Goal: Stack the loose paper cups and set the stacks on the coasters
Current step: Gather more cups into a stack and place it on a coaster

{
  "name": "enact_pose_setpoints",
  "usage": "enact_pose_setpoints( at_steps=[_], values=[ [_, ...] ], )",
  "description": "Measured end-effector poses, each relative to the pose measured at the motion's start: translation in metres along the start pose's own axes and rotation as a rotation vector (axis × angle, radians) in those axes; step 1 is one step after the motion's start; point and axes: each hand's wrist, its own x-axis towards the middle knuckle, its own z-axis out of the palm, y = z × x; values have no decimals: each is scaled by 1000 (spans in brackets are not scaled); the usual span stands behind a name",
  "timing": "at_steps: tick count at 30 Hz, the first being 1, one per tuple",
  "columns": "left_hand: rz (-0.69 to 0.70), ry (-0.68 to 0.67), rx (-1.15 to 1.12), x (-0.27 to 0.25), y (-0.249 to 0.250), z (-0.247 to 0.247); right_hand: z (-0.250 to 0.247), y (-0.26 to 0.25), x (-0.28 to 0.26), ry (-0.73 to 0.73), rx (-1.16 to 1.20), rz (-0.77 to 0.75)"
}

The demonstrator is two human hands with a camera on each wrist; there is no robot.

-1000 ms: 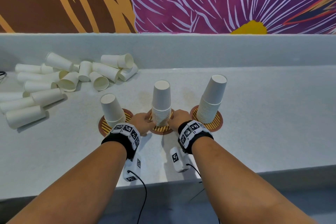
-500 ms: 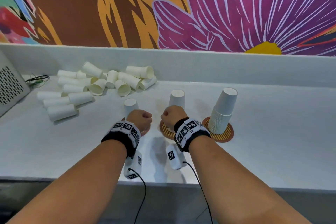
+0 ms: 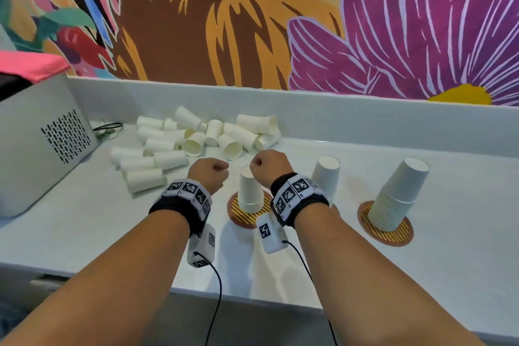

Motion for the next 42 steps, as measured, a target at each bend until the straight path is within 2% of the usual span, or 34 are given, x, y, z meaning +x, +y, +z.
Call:
enact_pose_setpoints(
  at_steps=[6,14,17,23,32,42],
  values=[
    [3,17,-24,40,-23,-52,25,-50,38,47,26,-9],
    [63,-11,103,99,-57,-101,70,-90,88,72,39,82],
    [78,0,176,116,-68,-105,87,-96,99,59,33,114],
    [76,-13,153,149,-73,-105,110,-95,135,31,29,165],
    [84,9,213,186,-78,-104,137,-85,181,-91,-4,257],
    [119,-125,237,227,-87,-100,162,-70,213,-208,127,489]
  ],
)
